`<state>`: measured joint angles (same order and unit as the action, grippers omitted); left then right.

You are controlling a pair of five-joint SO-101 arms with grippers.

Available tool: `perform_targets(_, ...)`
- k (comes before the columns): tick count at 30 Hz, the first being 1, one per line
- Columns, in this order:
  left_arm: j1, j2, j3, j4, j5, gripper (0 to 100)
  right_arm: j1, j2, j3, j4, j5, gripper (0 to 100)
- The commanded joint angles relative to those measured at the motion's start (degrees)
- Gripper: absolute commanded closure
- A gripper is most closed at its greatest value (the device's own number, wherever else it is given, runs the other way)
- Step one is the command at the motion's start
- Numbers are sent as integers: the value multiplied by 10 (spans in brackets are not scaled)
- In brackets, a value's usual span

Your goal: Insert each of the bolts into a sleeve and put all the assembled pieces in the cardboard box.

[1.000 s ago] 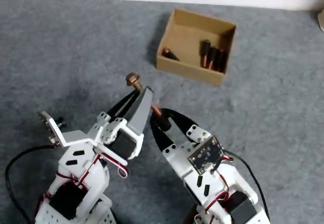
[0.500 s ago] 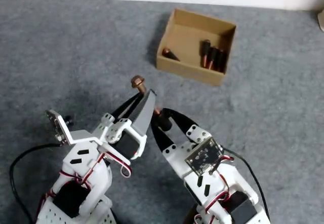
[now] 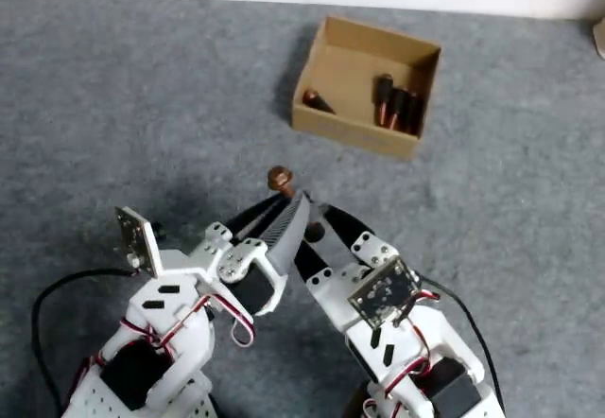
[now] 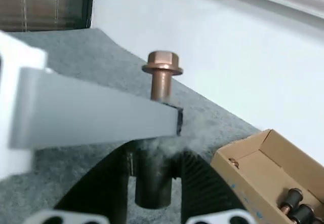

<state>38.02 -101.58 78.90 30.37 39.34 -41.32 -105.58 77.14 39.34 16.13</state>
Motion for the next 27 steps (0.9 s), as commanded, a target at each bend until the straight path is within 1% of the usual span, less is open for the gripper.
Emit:
perform_targets(1, 31, -2, -1, 2, -12, 992, 6, 2, -25, -3, 5, 995)
perform_targets(3, 15, -4, -2, 0, -12, 985, 6, 2, -25, -3, 5, 995)
perform_targets(4, 9, -5, -2, 0, -12, 960, 6, 2, -25, -3, 5, 995)
perform_targets(6, 5, -2, -1, 4, -12, 853, 6, 2, -25, -3, 5, 995)
perform_targets(9, 16, -2, -3, 41, -12, 642, 6, 2, -23, -3, 5, 995)
perform_targets(10, 22, -2, -7, 51, -12, 593, 6, 2, -23, -3, 5, 995)
perform_targets(11, 25, -2, -7, 56, -12, 570, 6, 2, -23, -3, 5, 995)
perform_targets(14, 14, -2, -17, 57, 1, 598, 6, 2, -21, -3, 5, 995)
perform_targets(18, -41, -7, -39, 57, 32, 644, 6, 2, -4, -3, 4, 995)
perform_targets(22, -80, -7, -44, 56, 33, 645, 6, 2, -3, -3, 4, 995)
perform_targets(27, -96, -7, -44, 56, 33, 647, 7, 2, -2, -3, 4, 995)
